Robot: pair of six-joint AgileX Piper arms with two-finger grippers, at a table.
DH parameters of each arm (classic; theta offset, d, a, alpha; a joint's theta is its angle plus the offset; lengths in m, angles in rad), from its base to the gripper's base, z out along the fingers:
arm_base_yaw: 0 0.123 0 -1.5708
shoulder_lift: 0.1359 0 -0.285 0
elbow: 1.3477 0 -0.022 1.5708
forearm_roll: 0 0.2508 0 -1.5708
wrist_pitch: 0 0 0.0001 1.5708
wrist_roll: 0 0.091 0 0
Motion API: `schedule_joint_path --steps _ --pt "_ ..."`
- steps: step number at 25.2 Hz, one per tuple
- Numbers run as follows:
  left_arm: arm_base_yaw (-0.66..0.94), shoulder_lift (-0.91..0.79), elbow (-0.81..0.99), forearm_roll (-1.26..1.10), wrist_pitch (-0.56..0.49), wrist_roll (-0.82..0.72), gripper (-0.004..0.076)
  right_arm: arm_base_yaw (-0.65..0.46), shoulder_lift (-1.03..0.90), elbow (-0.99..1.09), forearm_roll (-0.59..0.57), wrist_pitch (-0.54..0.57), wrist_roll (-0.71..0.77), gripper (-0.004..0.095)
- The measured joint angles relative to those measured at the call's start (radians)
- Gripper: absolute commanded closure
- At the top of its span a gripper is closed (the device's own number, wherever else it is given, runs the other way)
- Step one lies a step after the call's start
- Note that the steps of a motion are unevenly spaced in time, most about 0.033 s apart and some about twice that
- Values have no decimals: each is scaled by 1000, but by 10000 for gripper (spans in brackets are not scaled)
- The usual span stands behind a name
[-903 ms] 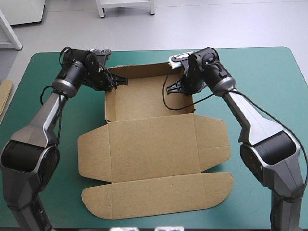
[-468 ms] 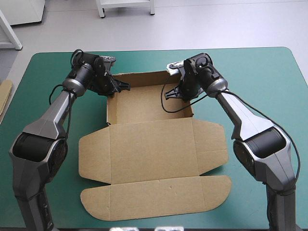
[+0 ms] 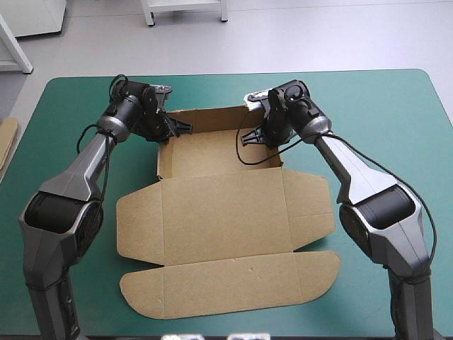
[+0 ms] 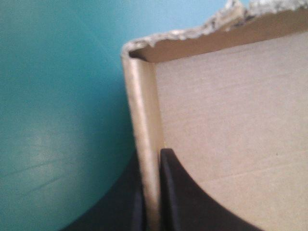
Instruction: Fold the box
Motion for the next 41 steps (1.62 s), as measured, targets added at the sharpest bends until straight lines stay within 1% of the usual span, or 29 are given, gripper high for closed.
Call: schedule_joint_path --steps 7,9,11,12,14,15,16,17,19,27,35,41 --pt "0 2 0 0 1 -3 731 0 4 0 0 -11 0 911" --pt "0 2 0 0 1 -4 699 0 6 0 -1 -16 0 874" --pt "0 2 0 0 1 -4 627 0 6 0 -1 -17 -2 798" --pt "0 2 0 0 1 -3 590 0 6 0 -3 -18 -8 742" --pt "0 2 2 0 -4 8 488 0 8 -1 -8 -22 -25 611" --pt "-1 2 3 0 -8 13 407 0 10 -2 -9 -22 -34 511" --pt "-2 2 3 0 -13 18 353 1 15 -7 -9 -22 -41 442" --pt "-3 2 3 -13 -19 21 289 2 20 -12 -9 -24 -41 394" --pt "-9 2 3 -26 -26 24 255 7 29 -32 -2 -22 -41 387" --pt "-11 -33 3 -55 -62 30 249 11 33 -134 -34 28 -39 389" --pt "-11 -50 3 -55 -63 33 249 11 33 -143 -38 36 -37 389" --pt "-13 -50 3 -44 -63 35 249 12 33 -145 -71 34 -30 389"
